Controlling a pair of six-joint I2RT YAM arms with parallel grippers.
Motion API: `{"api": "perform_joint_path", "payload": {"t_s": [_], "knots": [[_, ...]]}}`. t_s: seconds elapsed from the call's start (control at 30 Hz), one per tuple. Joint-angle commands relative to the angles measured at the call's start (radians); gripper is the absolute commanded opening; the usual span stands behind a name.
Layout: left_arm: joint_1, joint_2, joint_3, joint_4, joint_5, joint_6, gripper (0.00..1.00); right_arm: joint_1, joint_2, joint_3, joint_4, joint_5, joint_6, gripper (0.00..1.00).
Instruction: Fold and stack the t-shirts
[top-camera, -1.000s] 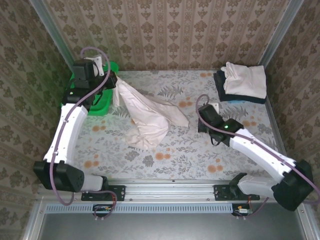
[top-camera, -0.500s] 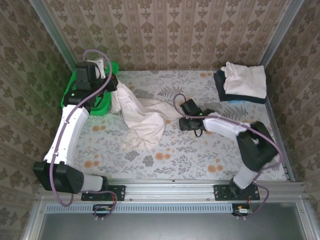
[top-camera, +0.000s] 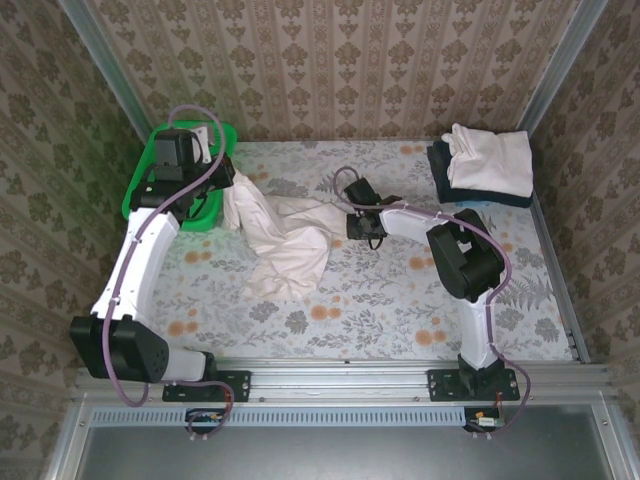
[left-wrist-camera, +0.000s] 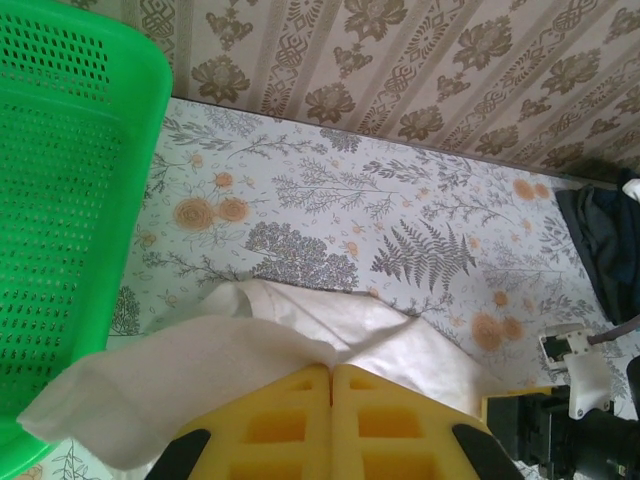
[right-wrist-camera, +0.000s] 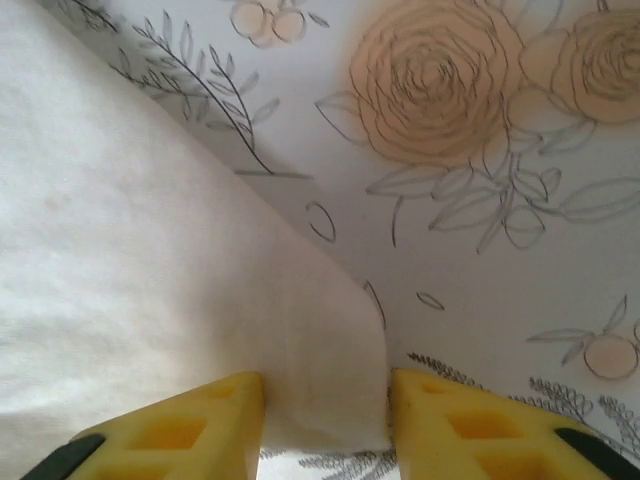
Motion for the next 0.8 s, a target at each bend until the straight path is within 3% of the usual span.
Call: {"api": "perform_joint_path", "payload": {"t_s": [0.0,0.07,0.13,0.3,0.57,0.67,0.77], "knots": [[0.013,0.013,0.011,0.014,0.009,0.024,0.0,-0.006,0.039,0.04,-0.056,0.045,0.008,0.28],[0.018,0.013,0.031,0.003,0.012,0.027,0.0,-0.007,0.011,0.03,-0.063,0.07,-0.002,0.11],[0.019,0.009,0.058,-0.011,0.016,0.033,0.0,-0.008,-0.038,0.016,-0.059,0.071,-0.026,0.0],[0.019,-0.033,0.123,-0.056,0.024,0.055,0.0,-0.017,-0.252,-0.026,-0.123,0.09,-0.078,0.0],[-0.022,-0.254,0.158,-0.149,0.018,0.048,0.0,-0.005,-0.861,-0.074,-0.357,0.105,-0.162,0.0],[-0.092,-0.336,0.164,-0.164,-0.067,0.049,0.0,-0.008,-1.022,-0.062,-0.405,0.121,-0.181,0.0],[-0.12,-0.324,0.178,-0.134,-0.156,0.065,0.0,-0.029,-1.04,-0.02,-0.402,0.183,-0.189,0.0]]}}
